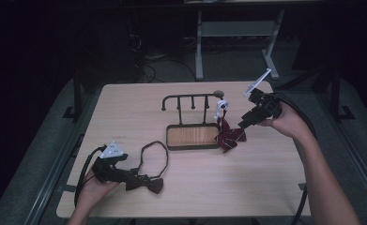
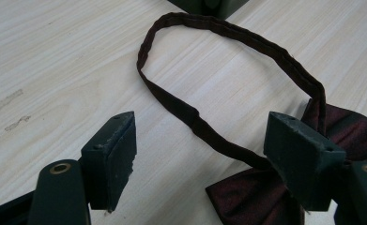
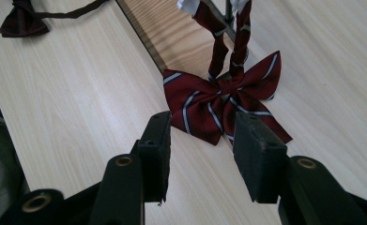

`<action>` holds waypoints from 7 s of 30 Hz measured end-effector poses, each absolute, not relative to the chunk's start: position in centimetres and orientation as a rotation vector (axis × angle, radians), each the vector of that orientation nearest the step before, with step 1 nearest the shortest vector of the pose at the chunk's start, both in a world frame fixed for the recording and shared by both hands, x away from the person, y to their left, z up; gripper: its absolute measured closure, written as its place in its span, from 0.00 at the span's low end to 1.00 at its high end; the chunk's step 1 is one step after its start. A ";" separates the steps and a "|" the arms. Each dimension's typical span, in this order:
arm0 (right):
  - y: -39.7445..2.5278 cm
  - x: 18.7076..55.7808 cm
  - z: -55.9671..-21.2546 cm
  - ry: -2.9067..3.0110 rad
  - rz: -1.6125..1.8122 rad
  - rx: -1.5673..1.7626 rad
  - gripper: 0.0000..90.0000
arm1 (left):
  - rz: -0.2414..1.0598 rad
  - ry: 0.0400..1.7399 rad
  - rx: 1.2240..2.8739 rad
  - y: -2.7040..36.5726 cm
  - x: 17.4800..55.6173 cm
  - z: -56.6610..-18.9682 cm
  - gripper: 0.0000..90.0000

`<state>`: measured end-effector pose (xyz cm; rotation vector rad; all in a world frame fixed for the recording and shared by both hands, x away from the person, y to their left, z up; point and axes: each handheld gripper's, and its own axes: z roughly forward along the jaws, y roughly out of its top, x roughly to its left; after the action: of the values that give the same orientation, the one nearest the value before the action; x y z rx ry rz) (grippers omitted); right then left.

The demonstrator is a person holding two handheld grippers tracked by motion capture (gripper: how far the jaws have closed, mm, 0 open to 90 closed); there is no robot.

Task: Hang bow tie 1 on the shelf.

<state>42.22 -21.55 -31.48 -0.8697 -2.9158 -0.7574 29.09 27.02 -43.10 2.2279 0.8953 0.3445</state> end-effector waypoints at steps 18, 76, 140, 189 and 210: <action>-22.4 40.7 -34.0 -2.878 -0.771 -0.887 0.54 | 0.344 0.884 2.239 27.0 29.1 -43.1 0.29; -25.1 34.6 -40.1 -2.840 -0.861 -0.947 0.43 | 0.328 0.825 2.319 25.0 29.8 -41.6 0.30; -26.4 32.3 -41.2 -2.846 -0.897 -1.001 0.38 | 0.203 0.836 2.563 21.6 39.2 -40.5 0.54; -26.1 32.1 -40.7 -2.843 -0.943 -0.972 0.38 | 0.124 0.886 2.706 21.3 41.4 -43.7 1.00; -26.5 32.4 -41.0 -2.835 -0.940 -0.990 0.38 | 0.106 0.798 2.696 20.6 40.2 -41.3 1.00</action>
<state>32.36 -26.47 -40.99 -0.9900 -2.8355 -0.9401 40.20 20.64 -41.28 2.6958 0.7982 0.1061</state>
